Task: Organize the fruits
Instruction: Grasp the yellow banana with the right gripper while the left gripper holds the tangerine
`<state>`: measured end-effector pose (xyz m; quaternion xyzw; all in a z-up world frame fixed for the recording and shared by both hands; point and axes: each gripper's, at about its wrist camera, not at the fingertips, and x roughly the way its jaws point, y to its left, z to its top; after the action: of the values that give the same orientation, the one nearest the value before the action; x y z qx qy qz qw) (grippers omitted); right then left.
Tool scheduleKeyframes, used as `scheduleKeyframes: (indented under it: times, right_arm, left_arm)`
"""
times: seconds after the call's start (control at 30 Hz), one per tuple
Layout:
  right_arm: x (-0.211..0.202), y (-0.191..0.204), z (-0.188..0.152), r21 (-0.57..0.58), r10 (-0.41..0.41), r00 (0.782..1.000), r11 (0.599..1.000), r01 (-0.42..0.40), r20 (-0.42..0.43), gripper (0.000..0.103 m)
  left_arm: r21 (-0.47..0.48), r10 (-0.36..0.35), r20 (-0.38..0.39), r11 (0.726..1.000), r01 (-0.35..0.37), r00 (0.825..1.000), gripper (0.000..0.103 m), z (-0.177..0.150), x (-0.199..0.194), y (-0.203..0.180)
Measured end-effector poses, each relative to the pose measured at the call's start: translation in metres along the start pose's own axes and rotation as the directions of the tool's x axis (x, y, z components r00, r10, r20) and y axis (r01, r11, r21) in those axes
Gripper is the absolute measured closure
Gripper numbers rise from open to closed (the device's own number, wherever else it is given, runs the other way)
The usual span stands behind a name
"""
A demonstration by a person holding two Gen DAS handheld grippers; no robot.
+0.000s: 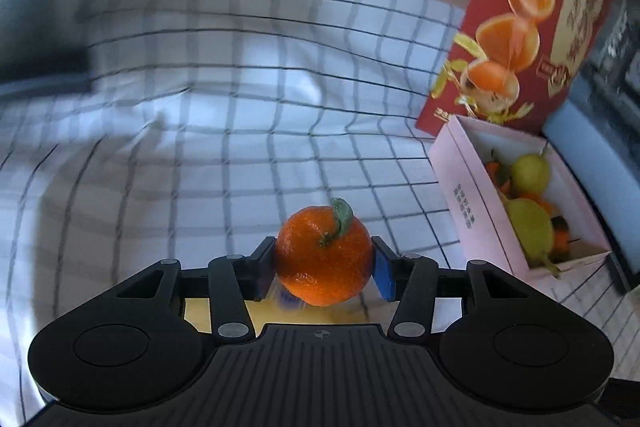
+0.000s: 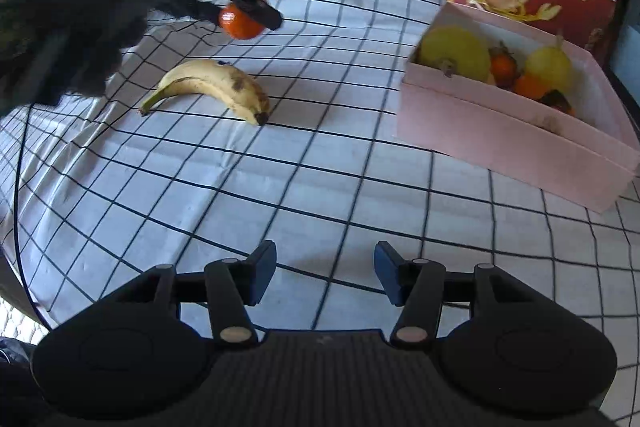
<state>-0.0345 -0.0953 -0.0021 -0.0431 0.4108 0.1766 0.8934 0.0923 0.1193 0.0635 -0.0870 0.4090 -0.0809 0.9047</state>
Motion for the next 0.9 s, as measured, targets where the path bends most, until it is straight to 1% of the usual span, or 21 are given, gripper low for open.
scheduleKeyframes:
  times: [0.1, 0.2, 0.3, 0.4, 0.43, 0.5, 0.57, 0.6, 0.63, 0.73, 0.77, 0.83, 0.9]
  right_arm:
    - [0.003, 0.005, 0.004, -0.030, 0.023, 1.000, 0.999, -0.023, 0.007, 0.048]
    - [0.006, 0.014, 0.015, -0.090, 0.043, 0.999, 0.995, -0.042, 0.016, 0.048]
    - [0.010, 0.025, 0.033, -0.166, 0.082, 0.996, 0.983, -0.076, 0.026, 0.048]
    - [0.020, 0.038, 0.056, -0.227, 0.124, 0.992, 0.967, -0.112, 0.035, 0.048]
    - [0.025, 0.042, 0.064, -0.239, 0.136, 0.990, 0.963, -0.123, 0.039, 0.048]
    - [0.035, 0.050, 0.081, -0.256, 0.158, 0.986, 0.956, -0.141, 0.046, 0.048]
    - [0.048, 0.059, 0.099, -0.278, 0.174, 0.983, 0.948, -0.154, 0.050, 0.048]
    - [0.054, 0.065, 0.106, -0.300, 0.171, 0.984, 0.943, -0.147, 0.055, 0.048]
    - [0.061, 0.072, 0.113, -0.334, 0.166, 0.984, 0.932, -0.137, 0.061, 0.048]
    - [0.084, 0.092, 0.130, -0.448, 0.171, 0.983, 0.885, -0.124, 0.066, 0.048]
    - [0.093, 0.096, 0.136, -0.457, 0.173, 0.983, 0.880, -0.129, 0.055, 0.048]
    - [0.111, 0.099, 0.148, -0.425, 0.184, 0.983, 0.891, -0.160, 0.017, 0.048]
    - [0.125, 0.098, 0.156, -0.363, 0.225, 0.974, 0.905, -0.223, -0.037, 0.048]
  left_arm:
    - [-0.086, 0.029, -0.002, 0.996, -0.029, 1.000, 0.049, -0.024, -0.023, 0.012]
    - [-0.163, 0.074, -0.013, 0.984, -0.075, 0.997, 0.049, -0.048, -0.043, 0.026]
    - [-0.244, 0.131, -0.051, 0.960, -0.139, 0.990, 0.049, -0.068, -0.055, 0.044]
    - [-0.319, 0.200, -0.084, 0.923, -0.216, 0.976, 0.049, -0.086, -0.065, 0.063]
    - [-0.339, 0.211, -0.090, 0.913, -0.229, 0.973, 0.049, -0.091, -0.068, 0.068]
    - [-0.373, 0.213, -0.105, 0.897, -0.238, 0.971, 0.049, -0.103, -0.073, 0.076]
    - [-0.387, 0.201, -0.105, 0.894, -0.226, 0.974, 0.049, -0.112, -0.076, 0.081]
    - [-0.386, 0.199, -0.100, 0.895, -0.223, 0.975, 0.049, -0.113, -0.076, 0.080]
    - [-0.387, 0.198, -0.099, 0.895, -0.221, 0.975, 0.049, -0.115, -0.078, 0.080]
    - [-0.391, 0.191, -0.089, 0.896, -0.210, 0.978, 0.049, -0.118, -0.081, 0.079]
    - [-0.391, 0.190, -0.085, 0.896, -0.208, 0.978, 0.049, -0.120, -0.082, 0.079]
    - [-0.390, 0.190, -0.080, 0.897, -0.206, 0.979, 0.049, -0.121, -0.083, 0.078]
    - [-0.385, 0.187, -0.083, 0.900, -0.205, 0.979, 0.049, -0.120, -0.082, 0.078]
